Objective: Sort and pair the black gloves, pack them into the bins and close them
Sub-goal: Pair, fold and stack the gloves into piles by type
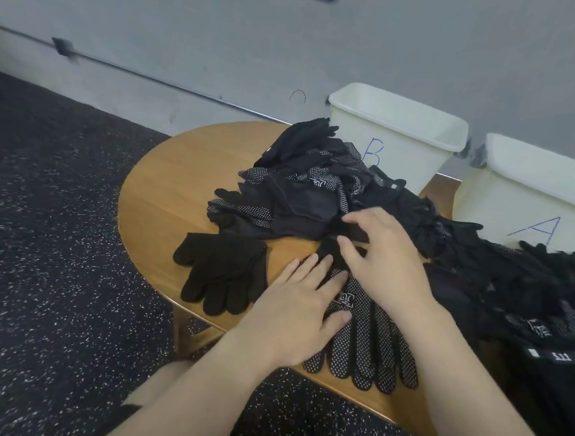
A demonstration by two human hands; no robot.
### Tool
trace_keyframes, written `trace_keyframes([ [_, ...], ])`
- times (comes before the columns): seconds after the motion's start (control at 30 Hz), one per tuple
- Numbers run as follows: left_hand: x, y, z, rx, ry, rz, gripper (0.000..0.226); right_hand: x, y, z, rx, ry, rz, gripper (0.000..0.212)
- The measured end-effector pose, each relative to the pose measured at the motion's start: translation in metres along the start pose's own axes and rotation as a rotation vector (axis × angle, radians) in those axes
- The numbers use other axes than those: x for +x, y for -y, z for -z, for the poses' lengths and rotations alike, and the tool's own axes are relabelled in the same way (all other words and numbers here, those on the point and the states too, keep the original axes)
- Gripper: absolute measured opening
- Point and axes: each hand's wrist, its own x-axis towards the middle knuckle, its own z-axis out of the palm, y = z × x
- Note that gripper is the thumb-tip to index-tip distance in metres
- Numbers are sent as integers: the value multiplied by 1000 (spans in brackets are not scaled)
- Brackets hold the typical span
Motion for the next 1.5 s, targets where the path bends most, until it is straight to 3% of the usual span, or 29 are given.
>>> trace_keyframes([
  [0.17, 0, 4, 4, -64, -6, -21, 66, 52, 8, -27, -300, 140, 158, 51],
  [0.4, -2, 12, 5, -120, -36, -47, 64, 80, 1, -20, -358, 127, 217, 23],
  [0.57, -5, 13, 6, -146, -36, -46, 65, 78, 13, -16, -458, 267, 192, 61],
  [0.63, -5, 13, 6, -153, -34, -43, 65, 73, 18, -19, -501, 252, 200, 54],
  [0.73, -6, 12, 5, -167, -42, -39, 65, 72, 20, -18, -465, 202, 197, 26],
  [0.9, -9, 11, 3, -182, -46, -35, 66, 75, 22, -8, -386, 151, 193, 16],
  [1.03, -9, 9, 5, -182, -60, -25, 66, 70, 30, -12, -426, 259, 180, 51],
  [1.1, -8, 8, 5, -172, -67, -20, 66, 65, 29, -21, -481, 283, 168, 52],
  [1.23, -11, 7, 2, -140, -89, -7, 62, 60, 21, -28, -443, 187, 141, 27],
  [1.5, -14, 15, 3, -127, -113, 36, 60, 70, 25, 0, -121, -63, 110, 14],
])
